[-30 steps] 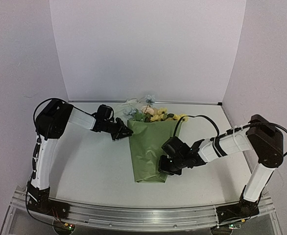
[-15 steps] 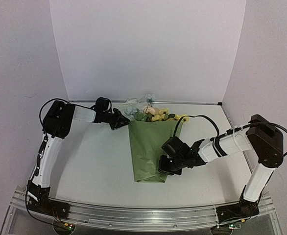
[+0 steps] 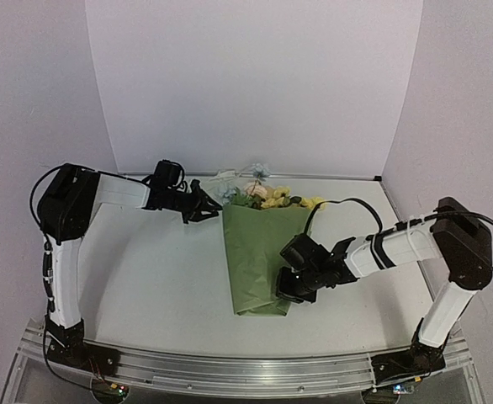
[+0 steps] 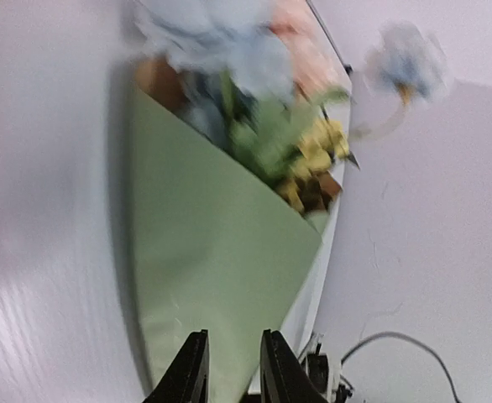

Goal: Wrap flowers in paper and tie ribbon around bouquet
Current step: Press the fold line of the folded wrapping paper.

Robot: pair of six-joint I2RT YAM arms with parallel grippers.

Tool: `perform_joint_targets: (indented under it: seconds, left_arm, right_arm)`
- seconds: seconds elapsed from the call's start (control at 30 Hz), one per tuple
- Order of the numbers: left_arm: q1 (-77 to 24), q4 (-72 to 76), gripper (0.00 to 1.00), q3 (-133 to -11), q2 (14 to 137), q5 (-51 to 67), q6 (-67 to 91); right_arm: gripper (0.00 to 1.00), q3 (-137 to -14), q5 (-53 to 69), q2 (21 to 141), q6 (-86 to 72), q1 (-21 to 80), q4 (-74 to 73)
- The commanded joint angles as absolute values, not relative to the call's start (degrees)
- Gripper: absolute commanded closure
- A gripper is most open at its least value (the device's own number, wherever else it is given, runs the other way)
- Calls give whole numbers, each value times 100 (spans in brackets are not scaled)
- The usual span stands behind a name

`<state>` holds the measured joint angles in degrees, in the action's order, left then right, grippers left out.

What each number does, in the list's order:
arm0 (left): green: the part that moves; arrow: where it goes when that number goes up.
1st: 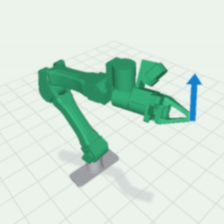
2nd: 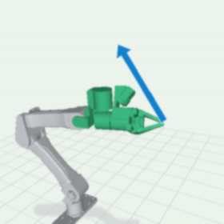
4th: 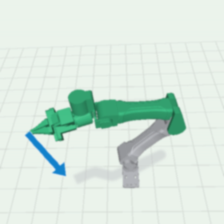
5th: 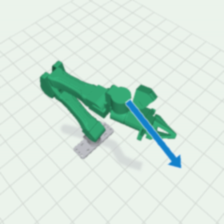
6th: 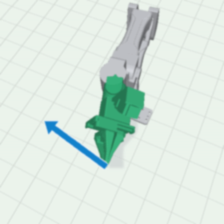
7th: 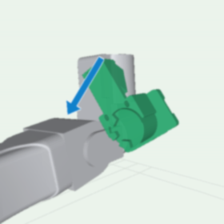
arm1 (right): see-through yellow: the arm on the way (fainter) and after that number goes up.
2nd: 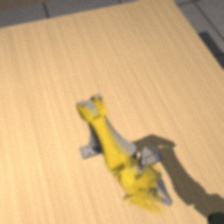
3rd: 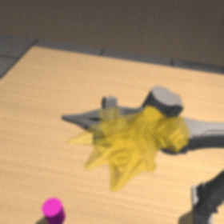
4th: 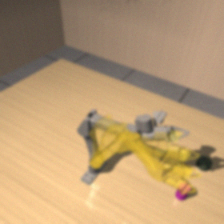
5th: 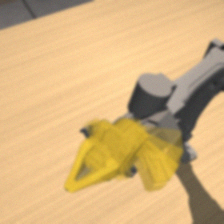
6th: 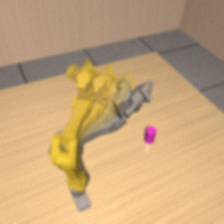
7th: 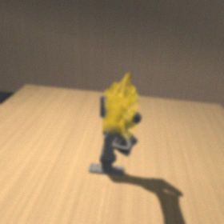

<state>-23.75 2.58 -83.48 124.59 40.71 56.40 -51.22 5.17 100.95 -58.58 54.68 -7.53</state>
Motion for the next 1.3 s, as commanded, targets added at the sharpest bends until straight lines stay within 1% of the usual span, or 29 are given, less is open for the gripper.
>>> perform_joint_targets:
  seconds: [0.0,0.2,0.33,0.53,0.63,0.7,0.8,1.0,1.27]
  left_arm:
    - [-3022,548,79,-7522,11184,4082,5310]
    - [-3894,847,85,-7135,11189,4125,5552]
    - [-4387,905,86,-7323,11499,4175,5628]
    - [-4854,911,88,-7669,12151,4191,5909]
    - [-5003,977,87,-7818,12462,4145,6154]
    - [-5094,727,87,-8002,12603,3993,6127]
    - [-5116,671,87,-7984,12772,3821,6247]
    - [-5115,341,86,-7791,12787,3327,6276]
    - [-5119,282,87,-7738,12879,3202,6280]
  right_arm:
    - [91,-5127,410,9638,-6164,5394,-913]
    - [89,-4785,485,9301,-6435,5122,-210]
    - [89,-4520,742,9358,-6596,4942,350]
    - [90,-3867,971,9381,-7006,4889,1183]
    - [90,-3545,1109,9386,-7191,4895,1583]
    - [90,-3358,1163,9406,-7287,4923,1821]
    - [90,-3114,1202,9450,-7446,4995,2140]
    - [90,-2821,1278,9521,-7727,5291,2546]
    - [90,-2086,1166,9433,-8204,5640,3093]
